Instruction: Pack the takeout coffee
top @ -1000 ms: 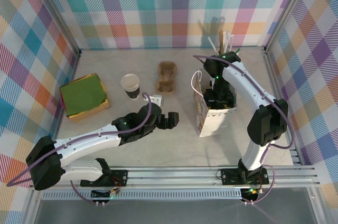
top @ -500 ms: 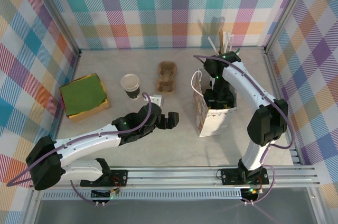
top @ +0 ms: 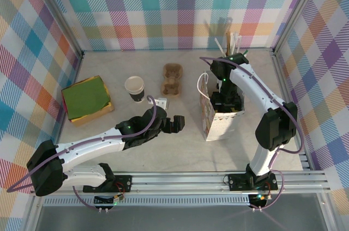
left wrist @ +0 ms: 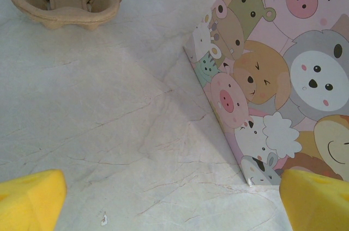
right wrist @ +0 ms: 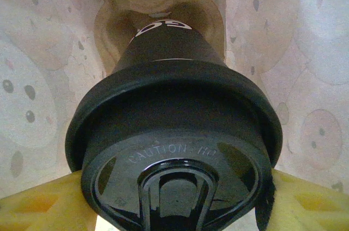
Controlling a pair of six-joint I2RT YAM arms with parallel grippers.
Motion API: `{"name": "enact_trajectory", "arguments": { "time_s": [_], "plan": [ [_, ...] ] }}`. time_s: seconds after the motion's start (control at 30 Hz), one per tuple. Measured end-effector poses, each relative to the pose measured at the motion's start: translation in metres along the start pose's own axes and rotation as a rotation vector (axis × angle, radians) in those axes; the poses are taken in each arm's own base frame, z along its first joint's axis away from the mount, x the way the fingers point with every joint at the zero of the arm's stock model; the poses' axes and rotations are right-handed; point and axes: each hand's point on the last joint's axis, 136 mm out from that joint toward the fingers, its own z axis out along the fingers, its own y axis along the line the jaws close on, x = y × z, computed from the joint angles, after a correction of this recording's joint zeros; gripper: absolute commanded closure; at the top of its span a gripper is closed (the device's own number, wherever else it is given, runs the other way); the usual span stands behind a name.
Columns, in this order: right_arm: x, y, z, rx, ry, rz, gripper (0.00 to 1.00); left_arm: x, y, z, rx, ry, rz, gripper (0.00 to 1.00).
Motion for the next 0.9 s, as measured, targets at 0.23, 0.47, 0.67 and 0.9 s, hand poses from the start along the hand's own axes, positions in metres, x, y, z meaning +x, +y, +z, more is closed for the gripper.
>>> {"name": "enact_trajectory", "arguments": {
  "time_s": [0.23,0.47,0.67,0.9],
  "plan": [
    [-0.0002,-0.0004,0.0,-0.001,0.0,0.002,0.33,0.0,0.0,0.0,0.0,0.0,0.0,0.0],
    [-0.0006,-0.0011,0.0001,-0.001,0.001,0.005,0.33,0.0,0.0,0.0,0.0,0.0,0.0,0.0],
    [-0.0019,-0.0007,0.0031,0.003,0.013,0.006,0.33,0.0,0.0,0.0,0.0,0.0,0.0,0.0],
    [-0.0024,-0.0003,0.0043,0.003,0.017,0.006,0.33,0.0,0.0,0.0,0.0,0.0,0.0,0.0]
  ]
}}
